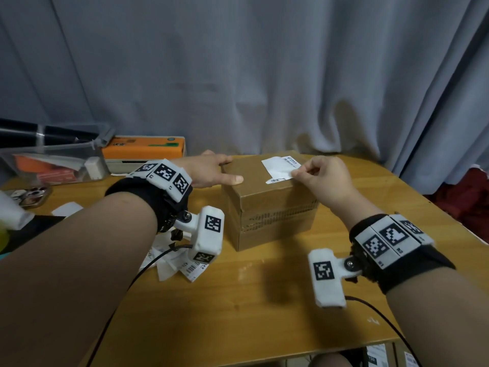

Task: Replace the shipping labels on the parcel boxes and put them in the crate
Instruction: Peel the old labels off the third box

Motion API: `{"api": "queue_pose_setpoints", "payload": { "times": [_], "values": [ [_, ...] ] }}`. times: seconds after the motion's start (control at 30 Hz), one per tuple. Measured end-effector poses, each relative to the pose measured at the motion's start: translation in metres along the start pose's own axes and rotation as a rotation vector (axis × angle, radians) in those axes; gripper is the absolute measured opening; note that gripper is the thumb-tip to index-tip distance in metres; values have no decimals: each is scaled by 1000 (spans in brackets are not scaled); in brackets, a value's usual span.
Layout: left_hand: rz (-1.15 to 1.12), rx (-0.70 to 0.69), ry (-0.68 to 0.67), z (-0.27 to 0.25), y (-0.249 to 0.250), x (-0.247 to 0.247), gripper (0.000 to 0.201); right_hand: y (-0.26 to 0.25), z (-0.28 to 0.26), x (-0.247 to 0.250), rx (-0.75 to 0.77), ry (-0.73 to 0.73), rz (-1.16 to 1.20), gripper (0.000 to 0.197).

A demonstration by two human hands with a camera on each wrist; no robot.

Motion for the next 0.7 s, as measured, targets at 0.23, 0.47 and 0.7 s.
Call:
{"api": "queue_pose_setpoints", "payload": {
  "times": [0.23, 0.47, 0.7],
  "values": [
    [113, -38, 0, -6, 13, -3, 68, 16, -7, 5, -99, 61, 156, 15],
    [208, -231, 184, -15, 59, -7, 43, -26, -4, 12, 83, -78, 170, 13],
    [48, -241, 154, -19, 48, -16, 65, -53, 4, -9, 236, -411, -341, 21]
  ]
}}
Point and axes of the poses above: each hand's wrist, its own z-axis towards the middle knuckle, its own x-axis out of the back of the hand, y = z × x, the point moved 6 cm from there along z, towards the middle knuckle, and after that the axes turned 4 degrees about x, right-handed, at the moved point
